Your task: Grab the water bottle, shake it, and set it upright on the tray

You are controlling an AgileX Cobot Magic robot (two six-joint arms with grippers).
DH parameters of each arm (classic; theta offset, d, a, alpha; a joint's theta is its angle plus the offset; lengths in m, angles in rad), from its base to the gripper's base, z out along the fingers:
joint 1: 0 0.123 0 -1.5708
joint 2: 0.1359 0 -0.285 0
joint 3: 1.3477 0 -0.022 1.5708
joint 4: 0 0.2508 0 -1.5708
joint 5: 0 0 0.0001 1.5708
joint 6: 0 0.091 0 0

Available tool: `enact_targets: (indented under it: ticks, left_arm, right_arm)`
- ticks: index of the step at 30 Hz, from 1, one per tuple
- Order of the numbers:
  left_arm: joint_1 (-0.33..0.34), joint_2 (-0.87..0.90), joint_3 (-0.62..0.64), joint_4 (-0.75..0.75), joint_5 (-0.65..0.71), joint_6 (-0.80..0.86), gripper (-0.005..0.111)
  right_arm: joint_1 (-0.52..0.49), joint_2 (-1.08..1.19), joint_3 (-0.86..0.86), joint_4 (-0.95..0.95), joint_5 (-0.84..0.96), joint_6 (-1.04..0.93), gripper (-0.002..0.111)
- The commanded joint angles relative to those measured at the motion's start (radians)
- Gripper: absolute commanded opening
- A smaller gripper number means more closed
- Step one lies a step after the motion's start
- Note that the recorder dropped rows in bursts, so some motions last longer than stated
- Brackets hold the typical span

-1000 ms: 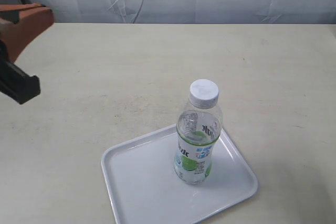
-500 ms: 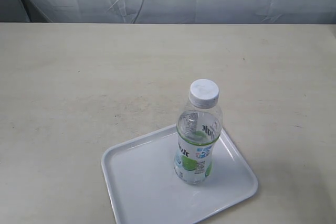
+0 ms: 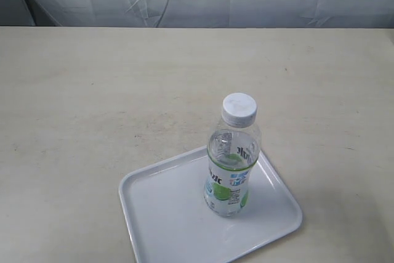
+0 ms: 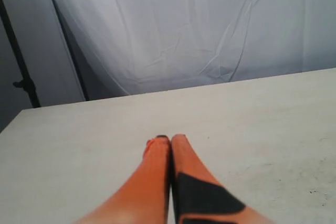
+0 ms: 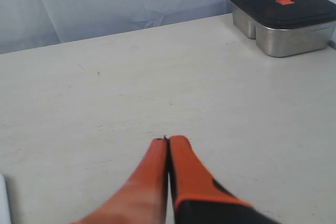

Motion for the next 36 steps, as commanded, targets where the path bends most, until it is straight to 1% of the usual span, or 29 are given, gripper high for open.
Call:
enact_targets:
  ticks: [1,6,16,24,27,36]
  left_arm:
    - [0.044,-0.005,0.026,-0.026,-0.009,0.016,0.0]
    - [0.046,-0.005,0.028,0.059,-0.006,-0.095,0.0]
    - [0.046,-0.005,0.15,0.038,-0.036,-0.115,0.0]
    - [0.046,-0.005,0.151,0.038,-0.04,-0.107,0.0]
    - [0.046,-0.005,0.151,0.065,-0.082,-0.107,0.0]
    - [0.046,-0.005,0.151,0.075,-0.08,-0.107,0.0]
  right_arm:
    - [-0.005,-0.005,0.002,-0.001,-0.015,-0.001,0.003]
    - [-0.006,-0.005,0.002,-0.001,-0.014,-0.001,0.003]
    - [-0.006,-0.005,0.002,-0.001,-0.014,-0.001,0.003]
    - [-0.006,-0.005,0.002,-0.001,-0.014,-0.001,0.003]
    - [-0.006,-0.005,0.002,-0.001,-0.014,-0.001,0.003]
    - [-0.006,-0.005,0.002,-0.001,-0.014,-0.001,0.003]
